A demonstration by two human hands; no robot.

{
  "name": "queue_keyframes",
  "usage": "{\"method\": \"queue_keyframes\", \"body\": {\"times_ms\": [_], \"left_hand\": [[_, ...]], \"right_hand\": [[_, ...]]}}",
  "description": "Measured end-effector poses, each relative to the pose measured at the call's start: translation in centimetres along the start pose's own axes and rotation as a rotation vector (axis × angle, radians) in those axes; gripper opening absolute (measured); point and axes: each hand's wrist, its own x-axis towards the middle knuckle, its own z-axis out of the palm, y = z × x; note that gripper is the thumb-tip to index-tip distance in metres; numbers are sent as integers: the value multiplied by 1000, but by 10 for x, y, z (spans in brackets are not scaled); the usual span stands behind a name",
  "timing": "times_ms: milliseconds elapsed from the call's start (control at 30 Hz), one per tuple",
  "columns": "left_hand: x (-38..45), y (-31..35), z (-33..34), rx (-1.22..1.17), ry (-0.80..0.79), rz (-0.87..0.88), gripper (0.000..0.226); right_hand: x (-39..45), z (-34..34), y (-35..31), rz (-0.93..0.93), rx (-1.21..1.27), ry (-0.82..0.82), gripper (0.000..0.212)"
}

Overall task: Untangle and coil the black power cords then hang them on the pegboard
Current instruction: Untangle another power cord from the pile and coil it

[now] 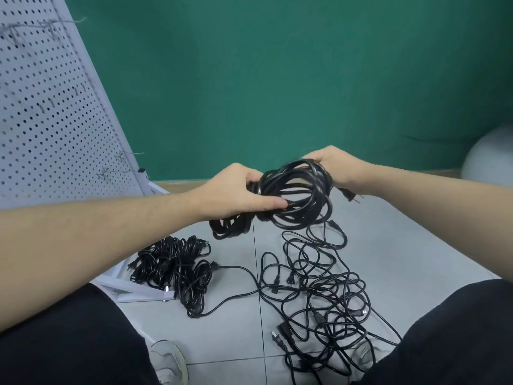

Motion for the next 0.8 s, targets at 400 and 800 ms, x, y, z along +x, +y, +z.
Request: {"method": "queue_keyframes", "body": {"times_ms": [400,800], "left_hand": [[5,-6,-4,-93,354,-209,31],[16,-27,-8,-255,475,-386,17]], "right_hand": [[-14,25,-11,189,131,-398,23],[-10,15,-17,-81,-136,-128,9]]}}
